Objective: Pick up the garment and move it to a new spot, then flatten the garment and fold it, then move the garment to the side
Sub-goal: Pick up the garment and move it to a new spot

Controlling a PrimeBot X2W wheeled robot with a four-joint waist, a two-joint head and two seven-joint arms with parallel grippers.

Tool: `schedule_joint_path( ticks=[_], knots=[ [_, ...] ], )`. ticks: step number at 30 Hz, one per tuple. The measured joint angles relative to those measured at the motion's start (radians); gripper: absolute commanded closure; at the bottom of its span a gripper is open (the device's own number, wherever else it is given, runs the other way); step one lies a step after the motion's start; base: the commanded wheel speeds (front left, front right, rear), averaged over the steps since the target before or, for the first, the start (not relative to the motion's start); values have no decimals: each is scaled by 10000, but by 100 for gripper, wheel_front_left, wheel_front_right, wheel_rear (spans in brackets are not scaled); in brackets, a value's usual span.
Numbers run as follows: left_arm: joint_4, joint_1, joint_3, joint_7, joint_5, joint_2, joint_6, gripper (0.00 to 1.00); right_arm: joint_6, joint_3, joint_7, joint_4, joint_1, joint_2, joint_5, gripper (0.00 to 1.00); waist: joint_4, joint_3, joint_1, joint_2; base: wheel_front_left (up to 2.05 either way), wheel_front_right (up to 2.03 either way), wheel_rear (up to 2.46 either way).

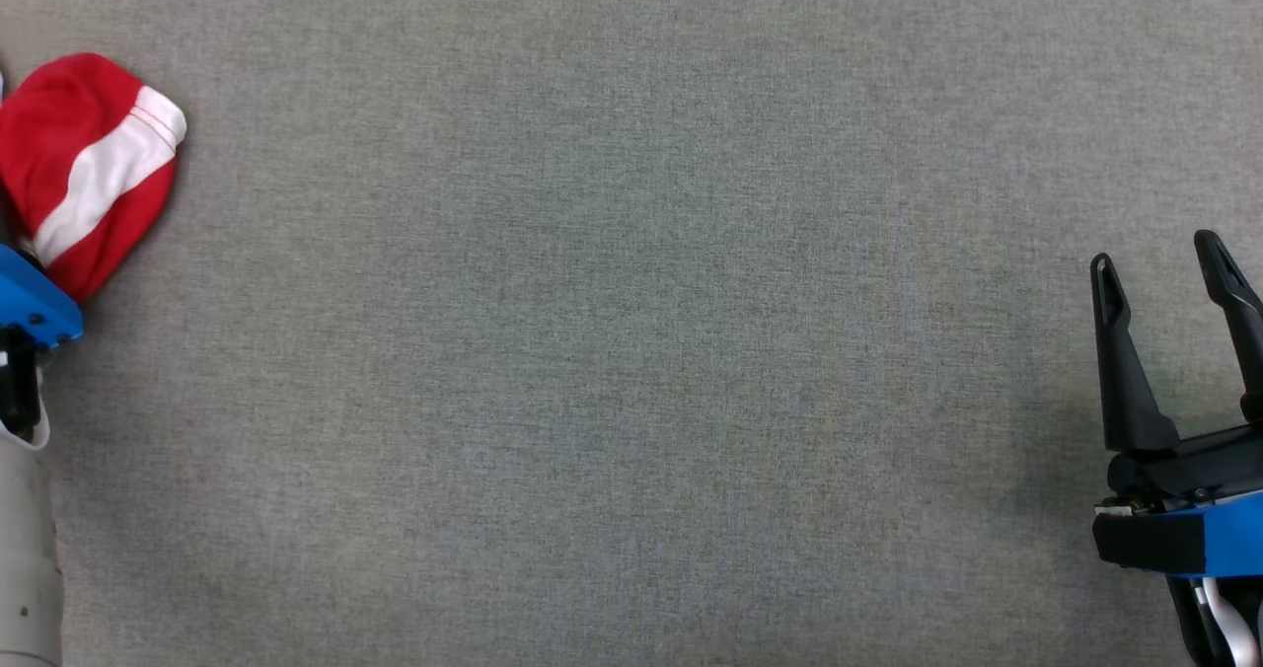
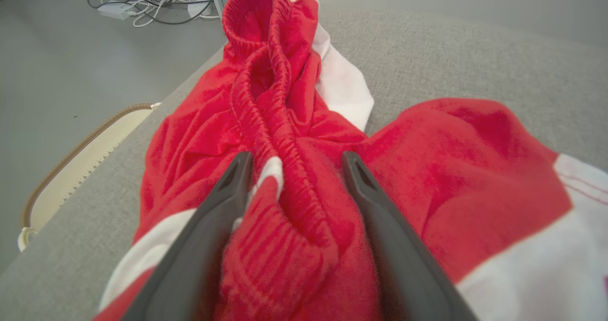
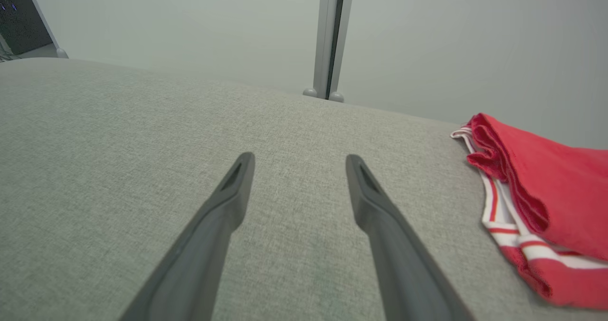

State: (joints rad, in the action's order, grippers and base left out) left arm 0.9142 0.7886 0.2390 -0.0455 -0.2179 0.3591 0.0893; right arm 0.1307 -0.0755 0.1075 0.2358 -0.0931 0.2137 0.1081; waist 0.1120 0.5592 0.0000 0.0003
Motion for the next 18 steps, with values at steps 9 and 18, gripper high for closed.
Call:
schedule_joint_path(
  ticks=[9, 18],
  knots=[
    [1239, 402, -148, 1758, -529, 92, 255, 47, 0, 171, -67, -84, -69, 38, 38, 0, 25, -310, -1, -2, 0, 0, 0],
    [1089, 388, -368, 932, -746, -151, 345, 100, 0, 314, 88, -481, -62, -144, 107, 0, -94, -945, 0, -2, 0, 0, 0]
  ],
)
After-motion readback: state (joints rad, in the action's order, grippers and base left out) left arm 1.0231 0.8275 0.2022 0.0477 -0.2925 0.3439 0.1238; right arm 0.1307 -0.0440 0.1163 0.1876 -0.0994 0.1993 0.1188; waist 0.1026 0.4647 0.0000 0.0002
